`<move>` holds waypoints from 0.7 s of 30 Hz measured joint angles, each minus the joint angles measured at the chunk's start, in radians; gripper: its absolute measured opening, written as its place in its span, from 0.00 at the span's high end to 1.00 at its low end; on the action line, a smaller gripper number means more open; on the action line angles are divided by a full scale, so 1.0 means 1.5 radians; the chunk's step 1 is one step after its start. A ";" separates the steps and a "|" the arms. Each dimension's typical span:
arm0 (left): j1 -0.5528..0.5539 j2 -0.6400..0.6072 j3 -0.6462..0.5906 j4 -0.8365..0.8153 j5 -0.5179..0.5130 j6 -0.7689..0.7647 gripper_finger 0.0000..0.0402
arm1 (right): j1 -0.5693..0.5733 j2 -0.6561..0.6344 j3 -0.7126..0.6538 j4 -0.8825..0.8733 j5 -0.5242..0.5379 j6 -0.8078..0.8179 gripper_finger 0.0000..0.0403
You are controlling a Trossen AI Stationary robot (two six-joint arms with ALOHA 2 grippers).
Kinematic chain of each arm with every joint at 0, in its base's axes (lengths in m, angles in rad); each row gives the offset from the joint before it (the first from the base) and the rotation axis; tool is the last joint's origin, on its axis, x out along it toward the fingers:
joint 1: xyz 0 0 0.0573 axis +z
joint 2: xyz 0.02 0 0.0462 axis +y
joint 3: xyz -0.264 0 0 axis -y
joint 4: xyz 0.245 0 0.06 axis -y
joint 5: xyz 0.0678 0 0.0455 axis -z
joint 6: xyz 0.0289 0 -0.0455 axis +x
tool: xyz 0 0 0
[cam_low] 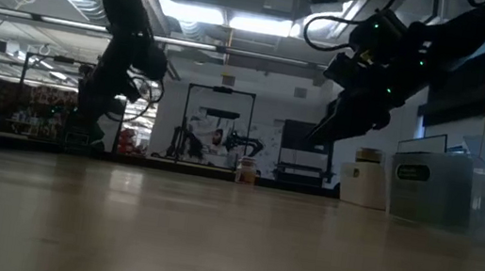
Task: Sort spices by type
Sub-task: Put the top black seasoning container into the top transparent bin
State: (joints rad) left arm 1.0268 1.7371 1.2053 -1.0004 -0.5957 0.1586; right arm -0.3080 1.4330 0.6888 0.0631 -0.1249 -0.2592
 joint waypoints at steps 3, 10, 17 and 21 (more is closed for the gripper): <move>0.008 0.022 -0.001 -0.001 0.000 0.000 0.40 | 0.000 0.000 0.000 0.000 0.000 0.000 0.49; 0.009 0.042 -0.001 -0.003 0.084 0.039 0.40 | 0.000 0.000 0.000 -0.002 0.000 0.000 0.49; 0.006 0.042 -0.001 -0.007 0.163 0.057 0.48 | 0.000 0.000 0.000 -0.003 0.000 0.000 0.49; -0.006 0.042 -0.001 -0.009 0.181 0.062 0.63 | 0.000 0.000 0.000 -0.003 0.000 0.000 0.49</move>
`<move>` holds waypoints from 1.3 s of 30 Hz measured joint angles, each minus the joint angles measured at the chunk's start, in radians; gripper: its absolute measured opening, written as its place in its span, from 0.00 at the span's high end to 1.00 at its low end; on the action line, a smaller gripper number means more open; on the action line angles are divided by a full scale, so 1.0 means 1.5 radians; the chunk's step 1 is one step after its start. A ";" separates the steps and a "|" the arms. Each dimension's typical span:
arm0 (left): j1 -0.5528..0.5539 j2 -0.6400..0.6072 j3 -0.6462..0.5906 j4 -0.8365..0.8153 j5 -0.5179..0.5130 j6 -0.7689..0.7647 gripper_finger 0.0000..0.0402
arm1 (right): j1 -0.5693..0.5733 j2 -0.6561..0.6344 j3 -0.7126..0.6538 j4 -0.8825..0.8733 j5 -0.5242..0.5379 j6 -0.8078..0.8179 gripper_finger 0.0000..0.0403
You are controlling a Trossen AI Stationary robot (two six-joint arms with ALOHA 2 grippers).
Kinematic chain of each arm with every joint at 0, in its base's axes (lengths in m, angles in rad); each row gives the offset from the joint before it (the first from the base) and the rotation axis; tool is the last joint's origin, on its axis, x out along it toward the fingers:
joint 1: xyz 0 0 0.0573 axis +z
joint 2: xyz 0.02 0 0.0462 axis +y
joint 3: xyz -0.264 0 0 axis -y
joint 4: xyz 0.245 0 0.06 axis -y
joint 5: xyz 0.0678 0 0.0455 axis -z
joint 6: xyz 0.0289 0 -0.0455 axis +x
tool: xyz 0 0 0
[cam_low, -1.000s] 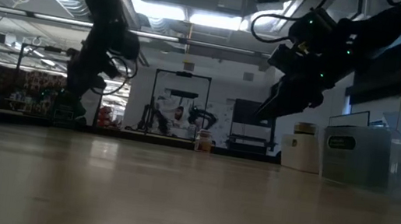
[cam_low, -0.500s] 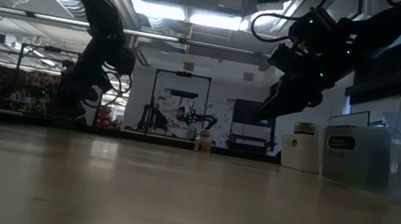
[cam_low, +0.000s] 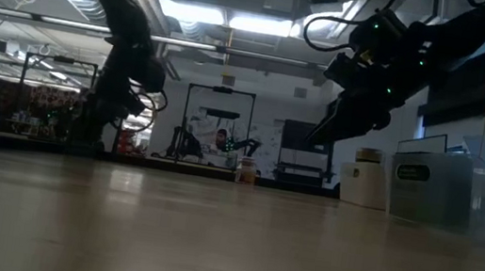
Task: Sort spices by type
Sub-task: Put the top black seasoning container into the top transparent bin
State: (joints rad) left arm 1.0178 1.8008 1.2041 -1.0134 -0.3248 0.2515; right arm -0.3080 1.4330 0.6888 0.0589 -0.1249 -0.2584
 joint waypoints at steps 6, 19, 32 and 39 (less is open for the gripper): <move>-0.045 0.000 0.000 -0.001 0.001 0.005 0.74 | 0.000 0.000 0.000 -0.001 0.000 0.015 0.49; -0.277 -0.023 0.021 -0.033 0.002 -0.077 0.72 | 0.001 -0.001 0.000 -0.004 -0.004 0.068 0.49; -0.527 -0.023 0.056 -0.028 0.032 -0.226 0.73 | 0.016 -0.001 0.000 0.004 -0.071 0.120 0.49; -0.623 -0.014 0.056 0.016 0.101 -0.312 0.72 | 0.076 -0.001 0.000 0.042 -0.070 0.103 0.49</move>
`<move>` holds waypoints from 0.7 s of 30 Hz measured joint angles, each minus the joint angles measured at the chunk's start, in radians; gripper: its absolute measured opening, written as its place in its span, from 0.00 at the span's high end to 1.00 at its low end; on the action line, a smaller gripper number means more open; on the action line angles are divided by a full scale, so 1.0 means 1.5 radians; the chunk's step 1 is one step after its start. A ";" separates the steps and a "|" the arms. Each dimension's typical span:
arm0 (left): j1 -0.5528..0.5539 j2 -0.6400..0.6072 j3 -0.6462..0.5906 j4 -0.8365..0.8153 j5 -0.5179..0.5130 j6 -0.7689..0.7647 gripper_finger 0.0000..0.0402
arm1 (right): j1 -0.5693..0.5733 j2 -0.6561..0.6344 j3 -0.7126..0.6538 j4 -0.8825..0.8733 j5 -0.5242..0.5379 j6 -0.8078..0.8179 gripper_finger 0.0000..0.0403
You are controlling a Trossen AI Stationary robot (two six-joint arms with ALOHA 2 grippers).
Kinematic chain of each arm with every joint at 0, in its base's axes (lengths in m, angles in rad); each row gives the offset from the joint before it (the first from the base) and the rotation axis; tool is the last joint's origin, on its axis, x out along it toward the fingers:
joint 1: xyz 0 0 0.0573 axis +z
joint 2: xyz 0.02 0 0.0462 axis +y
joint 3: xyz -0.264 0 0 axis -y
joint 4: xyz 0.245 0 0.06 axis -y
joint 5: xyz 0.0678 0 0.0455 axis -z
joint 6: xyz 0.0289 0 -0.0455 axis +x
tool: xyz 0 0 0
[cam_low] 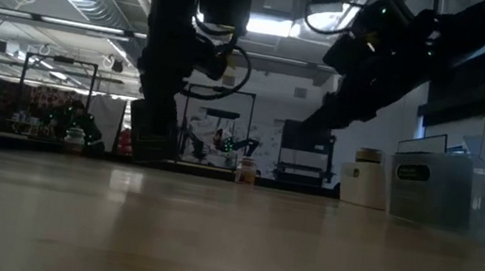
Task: Sort spices by type
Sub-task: Put the top black seasoning container into the top transparent bin
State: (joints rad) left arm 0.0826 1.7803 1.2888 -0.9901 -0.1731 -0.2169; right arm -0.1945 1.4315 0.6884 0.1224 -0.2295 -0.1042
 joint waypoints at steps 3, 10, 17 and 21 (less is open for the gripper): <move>-0.035 0.019 0.000 0.030 0.038 -0.026 0.72 | 0.022 0.000 0.000 0.014 0.000 0.000 0.49; -0.091 0.077 0.055 0.029 0.075 -0.077 0.74 | 0.063 0.000 0.000 0.028 0.023 0.013 0.49; -0.127 0.146 0.159 0.027 0.084 -0.068 0.71 | 0.088 0.000 0.000 0.024 0.043 0.014 0.49; -0.129 0.162 0.174 0.035 0.083 -0.060 0.70 | 0.092 0.000 0.000 0.022 0.042 0.014 0.49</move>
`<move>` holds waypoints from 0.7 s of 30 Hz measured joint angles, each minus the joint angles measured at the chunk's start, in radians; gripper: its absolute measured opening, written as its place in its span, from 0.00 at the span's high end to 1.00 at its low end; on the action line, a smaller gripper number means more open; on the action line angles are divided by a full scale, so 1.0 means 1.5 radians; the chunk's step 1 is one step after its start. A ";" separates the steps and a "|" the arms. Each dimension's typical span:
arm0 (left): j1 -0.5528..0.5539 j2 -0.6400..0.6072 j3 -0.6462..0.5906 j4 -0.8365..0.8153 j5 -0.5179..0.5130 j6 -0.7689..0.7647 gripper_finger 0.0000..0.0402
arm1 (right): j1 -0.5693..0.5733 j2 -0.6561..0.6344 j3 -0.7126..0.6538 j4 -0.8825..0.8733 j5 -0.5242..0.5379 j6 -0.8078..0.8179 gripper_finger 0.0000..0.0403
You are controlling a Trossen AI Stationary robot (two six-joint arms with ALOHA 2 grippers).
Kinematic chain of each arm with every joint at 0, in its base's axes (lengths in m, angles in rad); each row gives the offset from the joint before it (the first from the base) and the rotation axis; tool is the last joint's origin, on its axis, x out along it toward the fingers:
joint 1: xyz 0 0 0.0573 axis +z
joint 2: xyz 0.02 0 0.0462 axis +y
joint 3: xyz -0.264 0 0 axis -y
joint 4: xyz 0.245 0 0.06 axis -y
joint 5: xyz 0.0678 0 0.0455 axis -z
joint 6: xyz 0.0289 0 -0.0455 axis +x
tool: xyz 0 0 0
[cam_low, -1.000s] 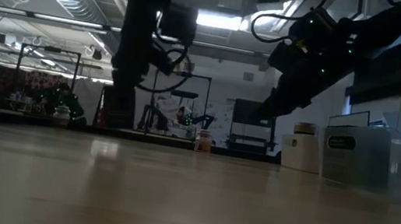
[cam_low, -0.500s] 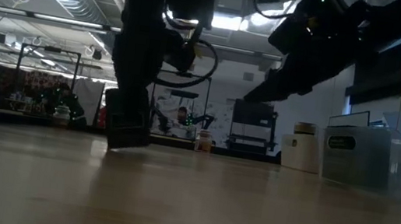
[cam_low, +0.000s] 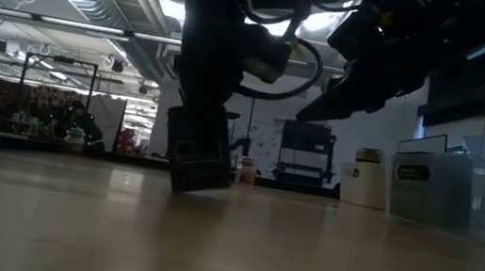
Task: Sort spices by type
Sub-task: Put the top black seasoning container into the top transparent bin
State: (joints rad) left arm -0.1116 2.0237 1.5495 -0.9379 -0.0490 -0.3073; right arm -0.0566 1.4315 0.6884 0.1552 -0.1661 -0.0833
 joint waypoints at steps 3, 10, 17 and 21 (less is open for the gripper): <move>0.000 0.002 0.000 0.013 -0.002 0.000 0.68 | 0.000 0.000 0.000 0.001 -0.001 0.000 0.49; 0.000 -0.004 0.008 0.033 -0.002 0.003 0.55 | 0.000 0.000 0.000 0.001 -0.001 0.000 0.49; -0.011 -0.020 0.041 -0.068 -0.005 0.018 0.48 | 0.000 0.000 0.000 0.009 -0.001 0.000 0.49; -0.043 -0.055 0.041 -0.123 -0.051 0.007 0.49 | -0.002 0.000 0.000 0.026 -0.001 0.000 0.49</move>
State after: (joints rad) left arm -0.1765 1.9414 1.6112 -1.1226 -0.1255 -0.2974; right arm -0.0593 1.4315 0.6884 0.1944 -0.1680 -0.0830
